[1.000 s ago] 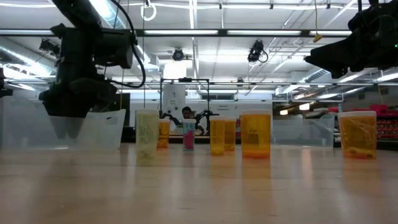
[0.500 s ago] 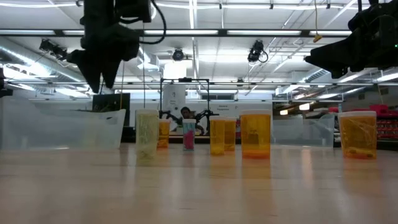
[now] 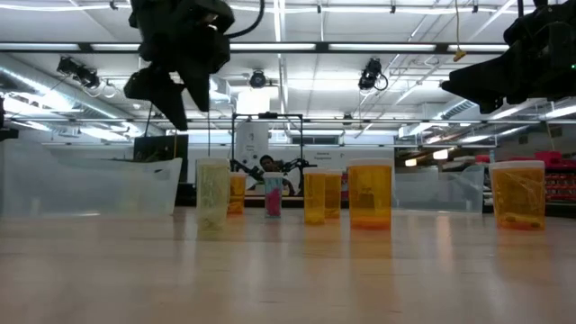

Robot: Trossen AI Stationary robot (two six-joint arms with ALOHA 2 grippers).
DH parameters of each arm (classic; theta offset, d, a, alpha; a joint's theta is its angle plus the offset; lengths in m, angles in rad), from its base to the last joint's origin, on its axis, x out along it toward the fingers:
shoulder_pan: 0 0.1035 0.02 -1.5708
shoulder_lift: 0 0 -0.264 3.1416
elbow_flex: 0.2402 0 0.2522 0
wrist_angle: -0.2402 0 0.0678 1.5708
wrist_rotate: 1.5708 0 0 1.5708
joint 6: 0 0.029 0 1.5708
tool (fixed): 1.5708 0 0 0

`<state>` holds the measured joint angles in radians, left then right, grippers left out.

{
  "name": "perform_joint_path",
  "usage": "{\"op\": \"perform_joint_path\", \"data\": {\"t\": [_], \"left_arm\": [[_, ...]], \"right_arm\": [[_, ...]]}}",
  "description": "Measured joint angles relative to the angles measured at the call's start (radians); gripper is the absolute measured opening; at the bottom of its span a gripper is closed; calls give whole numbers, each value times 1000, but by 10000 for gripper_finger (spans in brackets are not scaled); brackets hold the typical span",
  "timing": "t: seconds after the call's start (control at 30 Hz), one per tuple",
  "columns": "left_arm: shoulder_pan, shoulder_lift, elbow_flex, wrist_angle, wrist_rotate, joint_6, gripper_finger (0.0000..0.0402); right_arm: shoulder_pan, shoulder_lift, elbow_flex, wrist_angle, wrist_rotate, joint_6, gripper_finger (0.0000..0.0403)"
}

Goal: Pick and place medicine bottles into bin by pill shape (circle, oval)
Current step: Put the yellow pill bottle into the left transparent bin

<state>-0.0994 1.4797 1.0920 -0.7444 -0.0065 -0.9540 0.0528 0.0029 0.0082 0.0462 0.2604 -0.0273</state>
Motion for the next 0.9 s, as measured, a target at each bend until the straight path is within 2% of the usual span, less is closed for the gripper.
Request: {"op": "perform_joint_path", "data": {"t": [0.27,0.63,0.9], "left_arm": [[-67,136,17,169,33,-31,247],[-124,277,200,86,29,-3,247],[-158,320,220,25,-15,48,247]], "right_arm": [[0,10,0,-1,0,0,178],[0,16,0,-1,0,0,178],[0,16,0,0,0,0,178]]}}
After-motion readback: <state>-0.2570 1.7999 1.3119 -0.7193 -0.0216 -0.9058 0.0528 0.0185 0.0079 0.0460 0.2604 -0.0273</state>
